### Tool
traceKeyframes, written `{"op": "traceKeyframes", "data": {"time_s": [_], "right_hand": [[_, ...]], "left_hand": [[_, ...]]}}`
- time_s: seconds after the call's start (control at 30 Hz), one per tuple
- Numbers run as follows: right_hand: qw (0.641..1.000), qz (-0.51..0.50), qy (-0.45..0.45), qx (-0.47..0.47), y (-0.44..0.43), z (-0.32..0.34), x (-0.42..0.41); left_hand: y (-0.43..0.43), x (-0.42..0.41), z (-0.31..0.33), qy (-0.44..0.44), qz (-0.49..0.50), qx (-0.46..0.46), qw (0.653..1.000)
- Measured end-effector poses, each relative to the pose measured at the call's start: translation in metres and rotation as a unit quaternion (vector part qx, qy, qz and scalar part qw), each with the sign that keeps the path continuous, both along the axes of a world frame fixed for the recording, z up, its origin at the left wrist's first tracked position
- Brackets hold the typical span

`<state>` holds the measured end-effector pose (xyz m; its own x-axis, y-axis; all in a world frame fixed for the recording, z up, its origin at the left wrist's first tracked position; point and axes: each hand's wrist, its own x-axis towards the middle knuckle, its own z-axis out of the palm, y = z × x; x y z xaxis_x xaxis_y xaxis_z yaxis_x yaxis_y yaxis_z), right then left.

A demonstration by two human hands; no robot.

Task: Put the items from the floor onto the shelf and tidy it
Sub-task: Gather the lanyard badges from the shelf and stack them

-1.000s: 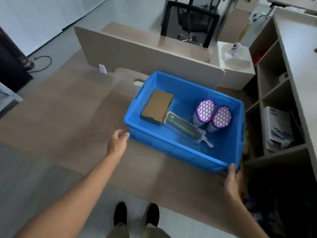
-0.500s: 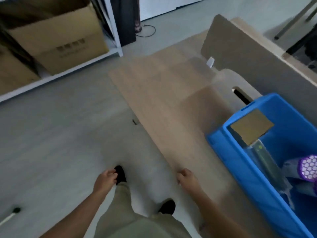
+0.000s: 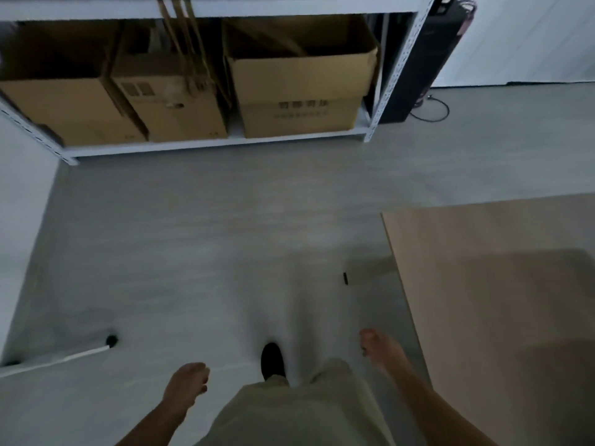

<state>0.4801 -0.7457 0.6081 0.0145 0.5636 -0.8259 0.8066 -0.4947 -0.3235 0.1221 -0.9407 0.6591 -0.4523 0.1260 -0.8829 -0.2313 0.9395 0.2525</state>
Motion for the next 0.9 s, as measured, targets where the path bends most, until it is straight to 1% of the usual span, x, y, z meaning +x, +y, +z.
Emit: {"op": "traceKeyframes", "data": {"time_s": [0.07,0.13,0.27,0.3,0.33,0.37,0.4,0.43,0.47,0.5,0.6,0.7,0.83,0.9], "right_hand": [[1.000,-0.011,-0.018,0.005,0.020,0.006,-0.019],[0.999,-0.033,-0.022,-0.011,0.042,0.009,-0.033],[0.999,-0.029,-0.023,-0.034,0.099,-0.009,-0.055],[0.998,-0.043,-0.022,-0.046,0.118,-0.017,-0.065],[0.997,-0.063,0.000,-0.045,0.139,-0.026,-0.073],[0.995,-0.086,-0.003,-0.041,0.160,-0.036,-0.084],[0.996,-0.084,0.007,-0.034,0.183,-0.046,-0.095],[0.995,-0.090,0.001,-0.048,0.213,-0.043,-0.119],[0.996,-0.066,0.006,-0.057,0.241,-0.049,-0.135],[0.995,-0.064,0.006,-0.073,0.270,-0.049,-0.159],[0.999,-0.008,0.036,-0.024,0.354,-0.021,-0.248],[0.996,0.071,0.049,0.017,0.428,0.004,-0.343],[0.982,0.160,0.070,0.066,0.514,0.022,-0.469],[0.975,0.183,0.088,0.086,0.547,0.039,-0.528]], "left_hand": [[0.044,-0.027,0.002,-0.011,0.009,0.022,1.000],[0.095,-0.054,0.005,-0.017,0.012,0.059,0.998],[0.205,-0.113,0.007,-0.021,0.048,0.136,0.989],[0.231,-0.129,0.005,-0.018,0.053,0.149,0.987],[0.256,-0.146,0.005,-0.014,0.060,0.159,0.985],[0.275,-0.160,0.005,-0.012,0.068,0.165,0.984],[0.293,-0.175,0.005,-0.008,0.082,0.167,0.983],[0.311,-0.191,0.004,-0.006,0.096,0.164,0.982],[0.325,-0.207,0.007,-0.005,0.110,0.157,0.981],[0.337,-0.221,0.010,-0.003,0.121,0.150,0.981],[0.363,-0.260,0.018,0.011,0.166,0.130,0.978],[0.383,-0.299,0.016,0.019,0.196,0.099,0.975],[0.405,-0.349,0.017,0.014,0.239,0.070,0.968],[0.417,-0.379,0.009,0.005,0.264,0.057,0.963]]}}
